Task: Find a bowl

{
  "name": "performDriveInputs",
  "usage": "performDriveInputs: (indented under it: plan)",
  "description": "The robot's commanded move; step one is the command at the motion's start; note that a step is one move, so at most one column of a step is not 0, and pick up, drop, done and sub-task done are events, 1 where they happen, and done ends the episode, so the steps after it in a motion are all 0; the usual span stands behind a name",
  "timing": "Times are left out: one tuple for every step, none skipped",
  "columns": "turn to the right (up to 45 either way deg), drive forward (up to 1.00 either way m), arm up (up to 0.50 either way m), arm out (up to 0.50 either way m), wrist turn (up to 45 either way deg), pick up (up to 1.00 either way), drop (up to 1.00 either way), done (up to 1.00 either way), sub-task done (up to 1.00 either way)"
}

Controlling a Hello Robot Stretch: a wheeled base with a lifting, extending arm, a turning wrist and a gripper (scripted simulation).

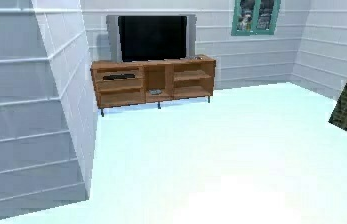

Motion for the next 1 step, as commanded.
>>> performDriveInputs:
  plan:
    - [0.0,0.60,0.00,0.00,0.0,0.00,0.00,0.00,0.00]
